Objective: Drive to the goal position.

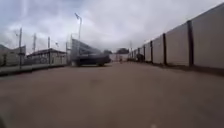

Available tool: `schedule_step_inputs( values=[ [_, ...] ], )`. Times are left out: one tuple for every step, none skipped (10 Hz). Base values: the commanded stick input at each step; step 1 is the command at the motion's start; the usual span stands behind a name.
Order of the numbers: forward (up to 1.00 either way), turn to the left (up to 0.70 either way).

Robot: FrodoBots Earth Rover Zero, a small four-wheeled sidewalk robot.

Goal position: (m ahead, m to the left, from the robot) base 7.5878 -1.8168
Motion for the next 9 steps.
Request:
schedule_step_inputs(
  values=[
    [0.5,0.0],
    [0.5,0.0],
    [0.5,0.0],
    [0.5,0.0],
    [0.5,0.0],
    [0.5,0.0],
    [0.5,0.0],
    [0.5,0.0],
    [0.5,0.0]
  ],
)
